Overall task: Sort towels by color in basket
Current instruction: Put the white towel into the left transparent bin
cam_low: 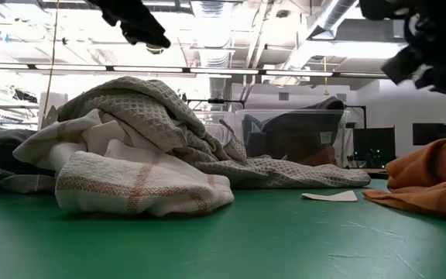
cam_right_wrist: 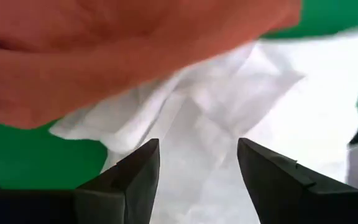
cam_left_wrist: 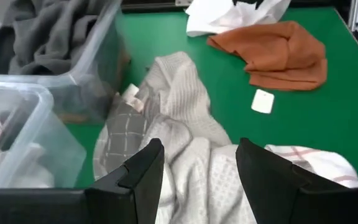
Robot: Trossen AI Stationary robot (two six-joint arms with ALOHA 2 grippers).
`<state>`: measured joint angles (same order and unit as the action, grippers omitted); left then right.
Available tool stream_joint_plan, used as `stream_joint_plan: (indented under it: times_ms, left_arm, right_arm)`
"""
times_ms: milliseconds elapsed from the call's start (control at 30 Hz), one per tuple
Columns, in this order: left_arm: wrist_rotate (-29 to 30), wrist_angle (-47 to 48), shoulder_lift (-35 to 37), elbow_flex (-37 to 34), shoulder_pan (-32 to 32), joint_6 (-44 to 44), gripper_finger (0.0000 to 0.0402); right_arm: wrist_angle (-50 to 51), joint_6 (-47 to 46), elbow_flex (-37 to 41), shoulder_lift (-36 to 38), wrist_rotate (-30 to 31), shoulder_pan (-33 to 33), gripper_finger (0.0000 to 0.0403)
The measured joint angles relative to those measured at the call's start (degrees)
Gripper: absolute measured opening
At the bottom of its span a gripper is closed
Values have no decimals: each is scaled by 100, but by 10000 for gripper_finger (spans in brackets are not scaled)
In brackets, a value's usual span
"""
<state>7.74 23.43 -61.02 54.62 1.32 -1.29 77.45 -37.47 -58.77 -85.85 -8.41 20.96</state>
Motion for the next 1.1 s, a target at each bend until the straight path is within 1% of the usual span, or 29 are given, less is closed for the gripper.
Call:
stream_joint_plan:
  times_ms: [167, 267, 367, 467, 500, 567, 633, 733, 767, 800, 833, 967, 1033, 1100]
  left_arm:
    - [3, 60, 1, -27, 188, 2, 189]
    - [3, 60, -43, -27, 243, -224, 189]
    - [25, 49, -40, -27, 254, -540, 189]
    - [65, -43, 13, -27, 254, -736, 189]
    - [67, -70, 39, -27, 254, -775, 189]
    - [66, -21, 123, -30, 254, -809, 189]
    - [64, 7, 254, -30, 254, -803, 189]
    - [50, 65, 512, -30, 254, -737, 189]
    - [44, 83, 609, -30, 254, -703, 189]
    - [44, 117, 713, -30, 254, -680, 189]
    - [44, 141, 801, -30, 253, -662, 189]
    - [55, 235, 1074, -30, 252, -628, 189]
    - [148, 317, 1143, -30, 252, -656, 189]
    - [205, 301, 1186, -74, 252, -758, 189]
  right_arm:
    - [-240, -405, 359, -157, -137, 254, 245]
    - [-853, -596, 727, -161, -136, 372, 245]
    - [-1439, -618, 1144, -161, 82, 447, 244]
    - [-1714, -632, 1427, -161, 208, 449, 232]
    - [-1732, -629, 1479, -161, 214, 449, 222]
    - [-1731, -627, 1505, -161, 265, 456, 188]
    - [-1749, -625, 1501, -152, 275, 451, 137]
    - [-1753, -568, 1409, -89, 273, 439, 45]
    - [-1723, -498, 1330, -38, 273, 425, 26]
    - [-1694, -468, 1222, 24, 273, 397, 19]
    - [-1671, -454, 1113, 125, 338, 368, 21]
    - [-1475, -287, 521, 645, 1125, 190, 38]
    - [-1426, -79, 153, 905, 1663, 31, 35]
    - [-1651, 325, -169, 1133, 2306, -166, 25]
